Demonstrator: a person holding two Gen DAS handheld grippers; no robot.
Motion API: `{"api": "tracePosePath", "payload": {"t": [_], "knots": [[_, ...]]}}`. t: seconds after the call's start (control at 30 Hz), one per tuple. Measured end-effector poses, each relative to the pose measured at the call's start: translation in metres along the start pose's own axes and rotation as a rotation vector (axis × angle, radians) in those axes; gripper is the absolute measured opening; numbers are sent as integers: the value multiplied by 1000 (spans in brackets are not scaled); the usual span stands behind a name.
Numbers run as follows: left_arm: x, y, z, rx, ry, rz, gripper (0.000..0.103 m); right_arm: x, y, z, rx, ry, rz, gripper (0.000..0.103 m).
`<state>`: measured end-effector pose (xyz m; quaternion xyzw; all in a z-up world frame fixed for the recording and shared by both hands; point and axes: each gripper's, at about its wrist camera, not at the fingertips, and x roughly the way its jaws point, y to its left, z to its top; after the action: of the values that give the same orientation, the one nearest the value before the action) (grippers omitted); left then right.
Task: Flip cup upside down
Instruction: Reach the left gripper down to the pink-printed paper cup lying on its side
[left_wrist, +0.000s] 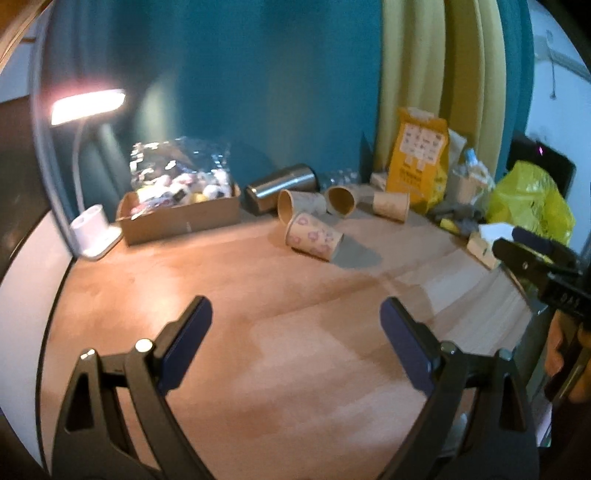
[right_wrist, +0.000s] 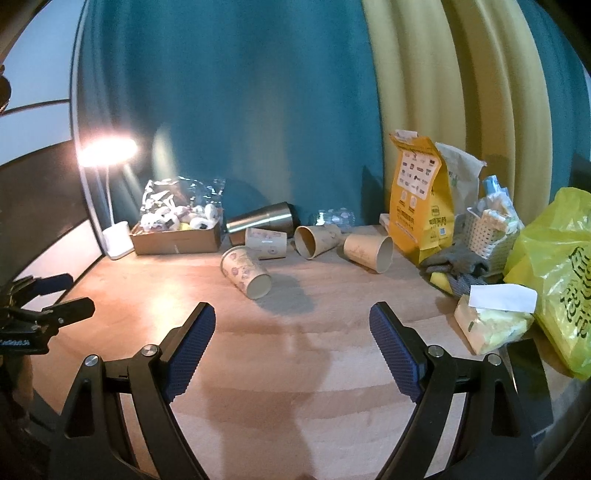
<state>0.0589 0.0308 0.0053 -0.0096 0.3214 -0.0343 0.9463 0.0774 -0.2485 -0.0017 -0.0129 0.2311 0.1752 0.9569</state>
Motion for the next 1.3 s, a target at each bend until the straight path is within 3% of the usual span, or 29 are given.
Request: {"api": "tracePosePath", "payload": {"t": [0.23, 0.43, 0.63, 0.77, 1.0, 1.3], "knots": [[80, -5, 56, 168, 118, -37, 94, 60, -33, 12, 58, 39, -17, 88], [161, -16, 111, 364, 214, -65, 94, 114, -60, 15, 108, 78, -21, 88], [239, -31, 146, 553, 342, -97, 94, 157, -80, 18, 148, 114, -8, 88], [279, -37, 163, 592, 392, -127, 94, 183, -90, 20, 174, 148, 13, 88], [346, -52, 182, 656, 509, -116, 94, 205, -106, 25, 208, 147, 28, 88], [390, -60, 160, 726, 665, -90, 93, 214, -122, 20, 260, 163, 40, 88]]}}
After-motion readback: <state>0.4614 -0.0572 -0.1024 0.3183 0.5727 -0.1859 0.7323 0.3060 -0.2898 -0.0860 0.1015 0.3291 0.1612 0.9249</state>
